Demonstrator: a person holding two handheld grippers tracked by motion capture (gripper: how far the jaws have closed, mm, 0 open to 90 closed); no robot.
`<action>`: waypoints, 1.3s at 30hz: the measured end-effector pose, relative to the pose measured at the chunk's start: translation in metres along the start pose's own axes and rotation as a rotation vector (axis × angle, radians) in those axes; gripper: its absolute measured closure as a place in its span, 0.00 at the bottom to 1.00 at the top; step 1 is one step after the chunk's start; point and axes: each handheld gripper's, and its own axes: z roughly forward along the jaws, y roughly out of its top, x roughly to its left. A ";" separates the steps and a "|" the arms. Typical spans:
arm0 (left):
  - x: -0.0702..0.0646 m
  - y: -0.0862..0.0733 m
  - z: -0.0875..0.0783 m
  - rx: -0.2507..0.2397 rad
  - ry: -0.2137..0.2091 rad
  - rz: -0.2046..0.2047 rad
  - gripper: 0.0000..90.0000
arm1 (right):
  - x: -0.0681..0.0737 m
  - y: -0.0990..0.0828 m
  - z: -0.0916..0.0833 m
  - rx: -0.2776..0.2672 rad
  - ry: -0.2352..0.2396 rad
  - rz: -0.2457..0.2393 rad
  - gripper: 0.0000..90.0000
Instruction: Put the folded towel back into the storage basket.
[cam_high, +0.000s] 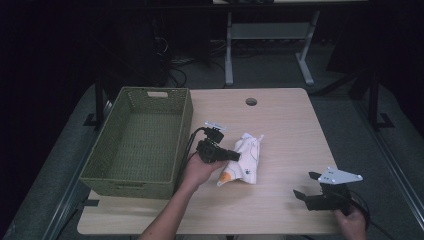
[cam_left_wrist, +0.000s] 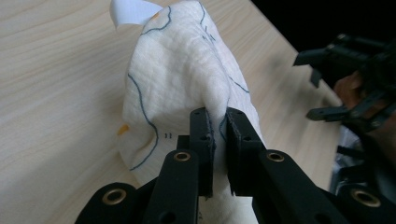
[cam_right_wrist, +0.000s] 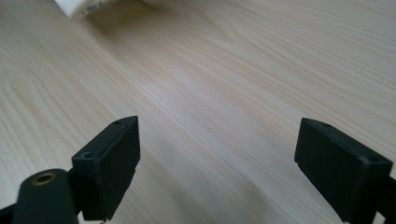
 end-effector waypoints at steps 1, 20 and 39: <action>0.000 0.000 0.000 0.000 0.000 0.000 0.93 | 0.000 0.000 0.000 0.001 0.002 0.005 0.15; 0.004 -0.004 -0.030 -0.061 -0.171 -0.091 0.92 | 0.000 -0.001 0.002 0.004 -0.005 0.002 0.15; 0.005 -0.005 -0.061 -0.095 -0.254 -0.113 0.92 | 0.000 -0.001 0.004 0.015 -0.009 0.004 0.15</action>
